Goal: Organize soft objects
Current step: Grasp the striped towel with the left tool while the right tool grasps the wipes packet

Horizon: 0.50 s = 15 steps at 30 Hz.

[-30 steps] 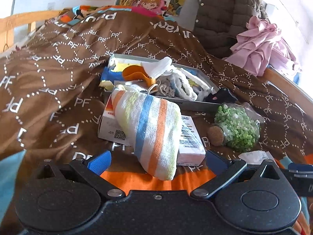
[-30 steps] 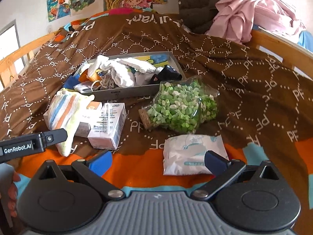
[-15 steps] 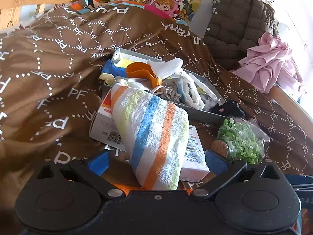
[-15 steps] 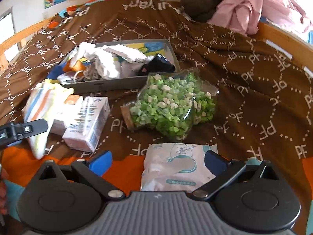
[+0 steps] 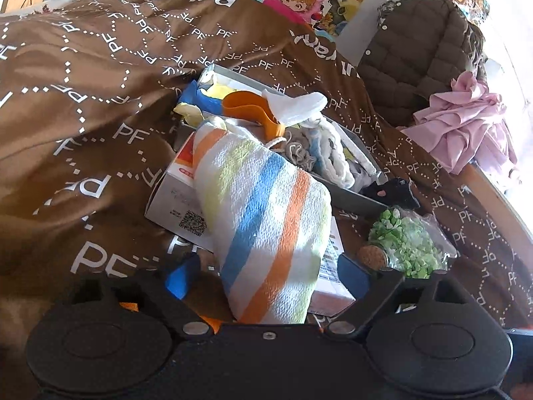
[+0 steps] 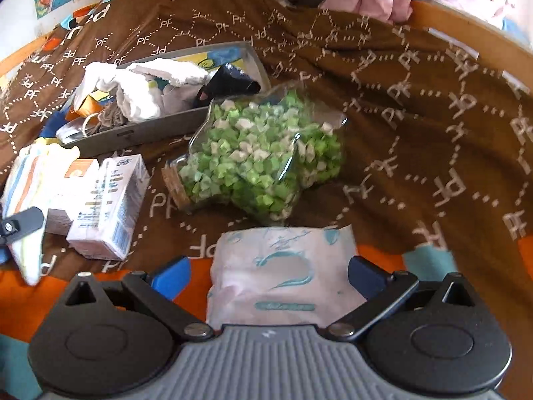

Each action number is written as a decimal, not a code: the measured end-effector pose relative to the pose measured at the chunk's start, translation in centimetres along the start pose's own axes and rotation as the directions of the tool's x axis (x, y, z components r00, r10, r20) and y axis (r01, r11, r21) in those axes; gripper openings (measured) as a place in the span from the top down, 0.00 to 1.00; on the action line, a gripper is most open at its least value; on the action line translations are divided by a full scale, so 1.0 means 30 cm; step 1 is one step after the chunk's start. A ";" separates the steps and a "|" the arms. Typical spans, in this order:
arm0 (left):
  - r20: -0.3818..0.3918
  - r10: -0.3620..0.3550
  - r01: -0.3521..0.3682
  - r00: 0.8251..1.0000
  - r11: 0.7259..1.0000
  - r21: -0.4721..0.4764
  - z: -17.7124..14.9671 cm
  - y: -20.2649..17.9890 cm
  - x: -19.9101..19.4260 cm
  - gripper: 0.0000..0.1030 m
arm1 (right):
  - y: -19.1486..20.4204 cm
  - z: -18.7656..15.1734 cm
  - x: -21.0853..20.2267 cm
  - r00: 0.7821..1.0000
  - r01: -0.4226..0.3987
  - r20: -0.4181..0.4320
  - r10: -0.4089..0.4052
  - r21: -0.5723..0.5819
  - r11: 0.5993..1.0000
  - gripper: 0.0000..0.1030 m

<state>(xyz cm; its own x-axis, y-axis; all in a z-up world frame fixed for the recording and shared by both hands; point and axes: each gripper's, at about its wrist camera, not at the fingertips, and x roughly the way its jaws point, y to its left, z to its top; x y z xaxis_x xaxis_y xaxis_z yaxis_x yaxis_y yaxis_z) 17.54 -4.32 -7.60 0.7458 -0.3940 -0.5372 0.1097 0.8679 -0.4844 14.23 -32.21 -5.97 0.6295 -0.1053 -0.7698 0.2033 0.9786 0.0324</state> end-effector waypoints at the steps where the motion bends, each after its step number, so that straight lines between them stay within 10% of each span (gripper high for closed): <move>1: 0.005 -0.003 0.003 1.000 1.000 -0.003 -0.001 0.001 -0.001 0.17 | 0.000 -0.001 0.004 1.000 -0.011 -0.004 0.011 0.003 1.000 0.00; 15: 0.033 -0.046 0.045 0.998 0.998 0.039 -0.008 -0.021 -0.016 0.49 | 0.018 -0.002 0.028 0.999 -0.040 0.002 0.040 0.001 0.999 0.07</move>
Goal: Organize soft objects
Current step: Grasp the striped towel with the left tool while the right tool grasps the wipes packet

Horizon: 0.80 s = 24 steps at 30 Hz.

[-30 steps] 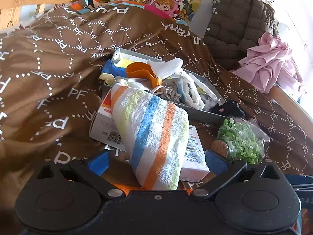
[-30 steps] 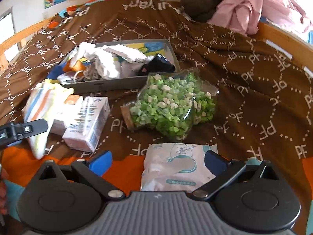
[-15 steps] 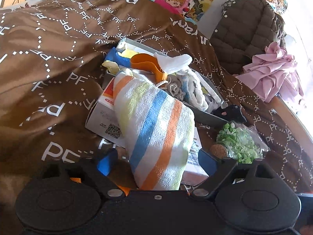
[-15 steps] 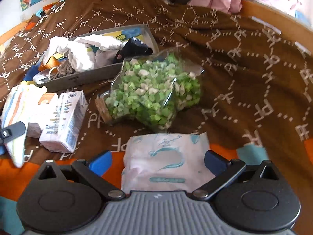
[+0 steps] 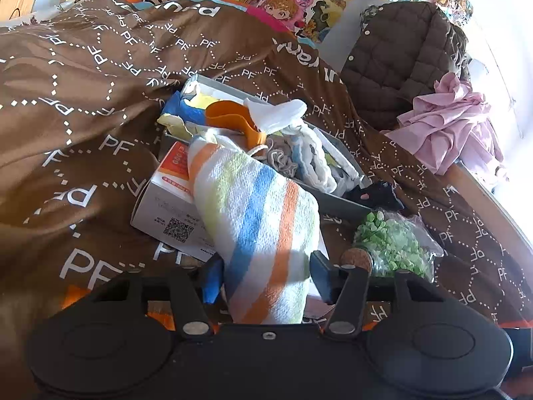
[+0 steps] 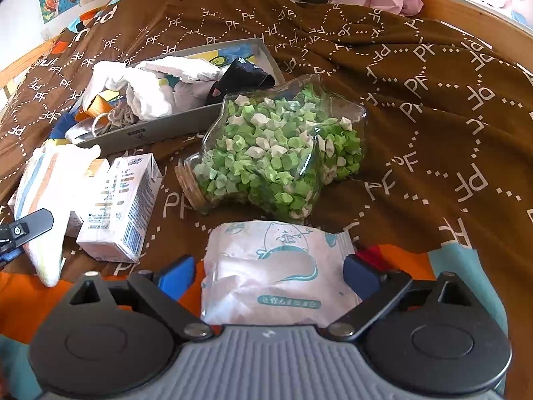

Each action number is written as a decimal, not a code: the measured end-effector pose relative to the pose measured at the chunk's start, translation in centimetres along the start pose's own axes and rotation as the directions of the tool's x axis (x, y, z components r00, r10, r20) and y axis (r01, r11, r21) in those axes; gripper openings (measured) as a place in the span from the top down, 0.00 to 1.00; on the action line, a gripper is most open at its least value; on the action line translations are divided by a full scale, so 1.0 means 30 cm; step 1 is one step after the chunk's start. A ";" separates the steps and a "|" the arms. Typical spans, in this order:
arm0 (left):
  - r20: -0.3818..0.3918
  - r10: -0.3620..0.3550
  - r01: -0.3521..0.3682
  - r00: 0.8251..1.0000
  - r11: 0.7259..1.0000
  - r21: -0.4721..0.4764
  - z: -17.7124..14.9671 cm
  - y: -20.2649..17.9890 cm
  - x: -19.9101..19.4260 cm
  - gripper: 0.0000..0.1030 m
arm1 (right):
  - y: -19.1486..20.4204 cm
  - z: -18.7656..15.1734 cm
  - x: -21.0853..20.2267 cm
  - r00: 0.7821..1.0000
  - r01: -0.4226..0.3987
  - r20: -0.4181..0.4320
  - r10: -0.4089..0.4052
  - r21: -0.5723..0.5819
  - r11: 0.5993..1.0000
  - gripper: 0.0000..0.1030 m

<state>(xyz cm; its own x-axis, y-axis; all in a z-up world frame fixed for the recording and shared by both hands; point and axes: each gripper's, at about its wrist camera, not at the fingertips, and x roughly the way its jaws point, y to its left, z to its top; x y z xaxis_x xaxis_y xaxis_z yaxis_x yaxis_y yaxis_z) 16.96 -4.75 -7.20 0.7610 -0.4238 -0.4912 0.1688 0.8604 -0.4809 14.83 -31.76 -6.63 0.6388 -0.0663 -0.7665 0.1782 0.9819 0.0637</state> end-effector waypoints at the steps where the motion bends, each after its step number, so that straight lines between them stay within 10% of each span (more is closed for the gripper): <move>1: 0.000 0.000 0.000 1.000 1.000 0.000 -0.001 0.000 -0.001 0.52 | 0.002 -0.001 0.001 1.000 -0.001 -0.002 0.001 -0.002 1.000 0.09; 24: -0.093 -0.074 0.081 0.993 0.994 0.076 -0.040 -0.051 0.021 0.76 | 0.010 -0.004 -0.015 1.000 -0.007 0.008 0.007 0.004 1.000 0.41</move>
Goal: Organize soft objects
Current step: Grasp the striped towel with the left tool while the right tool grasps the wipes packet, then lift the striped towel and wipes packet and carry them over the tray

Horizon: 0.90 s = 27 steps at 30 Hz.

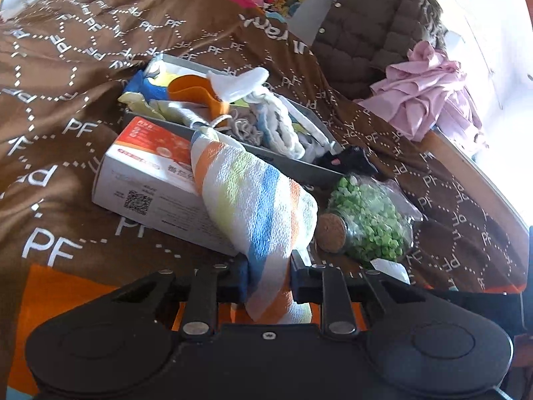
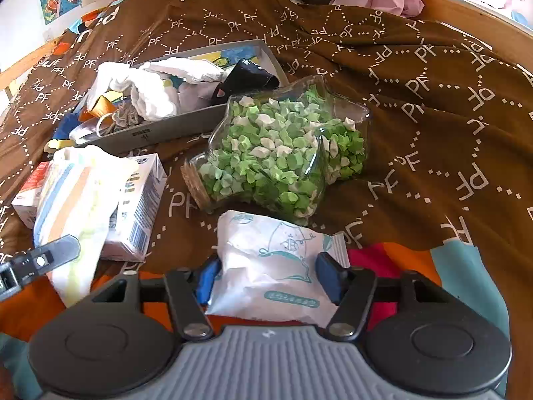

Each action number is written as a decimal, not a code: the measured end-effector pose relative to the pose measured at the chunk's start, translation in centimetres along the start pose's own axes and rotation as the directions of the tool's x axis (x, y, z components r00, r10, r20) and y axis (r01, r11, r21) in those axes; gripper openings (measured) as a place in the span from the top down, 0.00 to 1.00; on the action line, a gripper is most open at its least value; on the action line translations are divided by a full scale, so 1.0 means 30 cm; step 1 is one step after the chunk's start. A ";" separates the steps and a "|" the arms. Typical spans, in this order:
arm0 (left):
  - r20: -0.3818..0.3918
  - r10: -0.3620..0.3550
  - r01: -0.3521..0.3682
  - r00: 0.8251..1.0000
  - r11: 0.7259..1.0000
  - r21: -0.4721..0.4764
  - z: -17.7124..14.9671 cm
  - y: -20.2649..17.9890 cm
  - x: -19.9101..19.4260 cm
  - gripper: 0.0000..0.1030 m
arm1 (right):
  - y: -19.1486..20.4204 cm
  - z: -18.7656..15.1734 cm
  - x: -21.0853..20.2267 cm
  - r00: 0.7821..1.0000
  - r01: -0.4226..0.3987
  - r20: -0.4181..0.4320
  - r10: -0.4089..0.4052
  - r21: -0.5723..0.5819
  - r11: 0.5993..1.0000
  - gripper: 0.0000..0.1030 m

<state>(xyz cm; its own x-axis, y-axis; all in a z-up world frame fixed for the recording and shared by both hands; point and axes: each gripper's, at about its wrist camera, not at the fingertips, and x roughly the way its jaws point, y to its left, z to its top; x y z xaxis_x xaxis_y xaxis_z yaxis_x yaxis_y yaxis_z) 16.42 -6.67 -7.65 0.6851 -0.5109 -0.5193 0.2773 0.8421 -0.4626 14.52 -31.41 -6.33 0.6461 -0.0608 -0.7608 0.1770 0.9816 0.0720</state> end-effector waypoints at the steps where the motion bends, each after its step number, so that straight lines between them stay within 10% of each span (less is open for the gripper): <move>1: -0.001 -0.003 0.003 1.000 1.000 0.010 -0.001 -0.004 0.001 0.77 | 0.001 0.000 -0.001 1.000 -0.001 0.000 0.001 0.000 1.000 0.42; 27: 0.002 -0.054 0.053 0.999 0.984 0.171 -0.023 -0.084 -0.024 0.82 | 0.037 0.002 -0.041 0.986 -0.141 0.087 0.141 -0.001 0.990 0.59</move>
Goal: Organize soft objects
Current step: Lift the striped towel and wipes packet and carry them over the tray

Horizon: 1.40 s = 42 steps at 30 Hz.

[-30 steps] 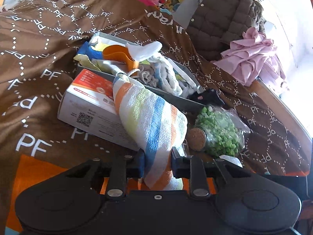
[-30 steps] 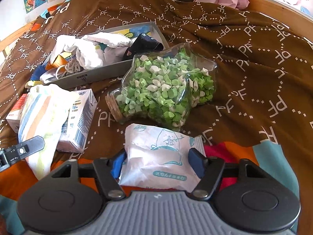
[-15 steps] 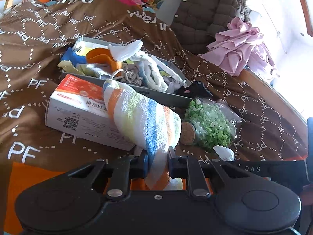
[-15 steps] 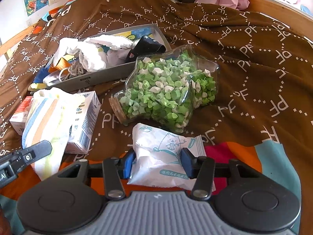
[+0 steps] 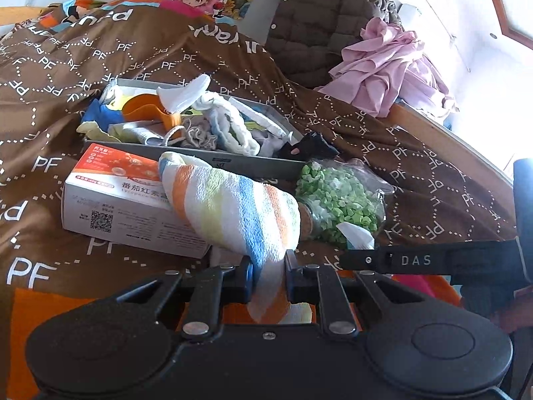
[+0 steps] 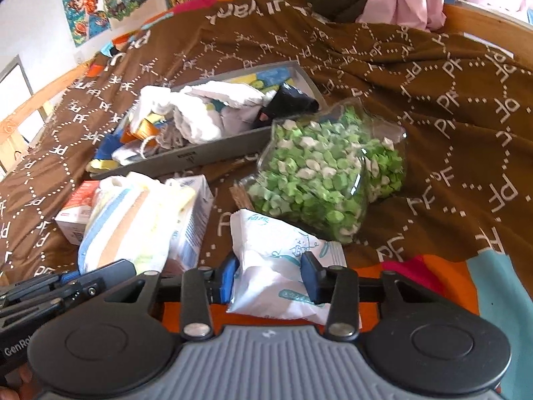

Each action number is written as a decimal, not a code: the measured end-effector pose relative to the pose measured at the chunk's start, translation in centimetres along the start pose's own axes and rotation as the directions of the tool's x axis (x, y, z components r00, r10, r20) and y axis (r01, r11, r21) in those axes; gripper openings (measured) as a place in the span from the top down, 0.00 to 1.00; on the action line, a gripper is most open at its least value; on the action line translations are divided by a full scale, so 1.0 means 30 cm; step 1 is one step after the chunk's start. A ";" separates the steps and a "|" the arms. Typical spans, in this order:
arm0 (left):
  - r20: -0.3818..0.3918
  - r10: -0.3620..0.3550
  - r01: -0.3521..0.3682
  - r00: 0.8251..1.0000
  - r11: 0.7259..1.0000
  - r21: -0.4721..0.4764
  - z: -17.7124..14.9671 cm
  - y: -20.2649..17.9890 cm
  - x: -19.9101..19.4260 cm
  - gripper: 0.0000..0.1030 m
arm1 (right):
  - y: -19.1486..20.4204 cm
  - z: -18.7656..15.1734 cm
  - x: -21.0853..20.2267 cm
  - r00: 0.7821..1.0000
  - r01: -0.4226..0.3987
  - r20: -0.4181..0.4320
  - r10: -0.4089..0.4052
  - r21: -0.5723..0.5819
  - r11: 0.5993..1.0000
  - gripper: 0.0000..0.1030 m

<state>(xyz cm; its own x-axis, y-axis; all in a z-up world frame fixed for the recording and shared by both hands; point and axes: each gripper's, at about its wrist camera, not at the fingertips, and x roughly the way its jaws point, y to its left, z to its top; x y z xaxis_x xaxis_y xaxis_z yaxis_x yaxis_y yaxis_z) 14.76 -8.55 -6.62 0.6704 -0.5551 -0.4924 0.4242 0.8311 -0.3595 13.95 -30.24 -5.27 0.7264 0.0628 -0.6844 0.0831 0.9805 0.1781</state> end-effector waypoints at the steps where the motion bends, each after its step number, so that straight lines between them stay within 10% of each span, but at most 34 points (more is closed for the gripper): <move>1: 0.003 -0.001 0.001 1.000 1.000 0.006 0.000 -0.003 -0.003 0.82 | 0.004 0.000 -0.003 1.000 -0.004 0.009 0.004 -0.005 1.000 0.60; 21: 0.101 0.033 -0.050 0.994 0.983 0.174 0.030 -0.082 -0.108 0.83 | 0.066 -0.014 -0.088 0.990 -0.031 0.139 0.039 -0.056 0.998 0.69; 42: 0.204 -0.001 -0.070 0.979 0.937 0.342 0.306 -0.119 -0.101 0.83 | 0.075 0.124 -0.050 0.906 -0.050 0.417 0.069 -0.055 0.997 0.69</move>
<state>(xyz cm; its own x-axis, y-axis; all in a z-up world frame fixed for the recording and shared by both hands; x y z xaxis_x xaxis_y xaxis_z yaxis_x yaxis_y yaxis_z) 16.79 -9.55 3.43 0.7801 -0.5380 -0.3195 0.5587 0.8288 -0.0315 15.60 -28.81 -1.20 0.9487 0.0465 -0.3129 0.0087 0.9850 0.1726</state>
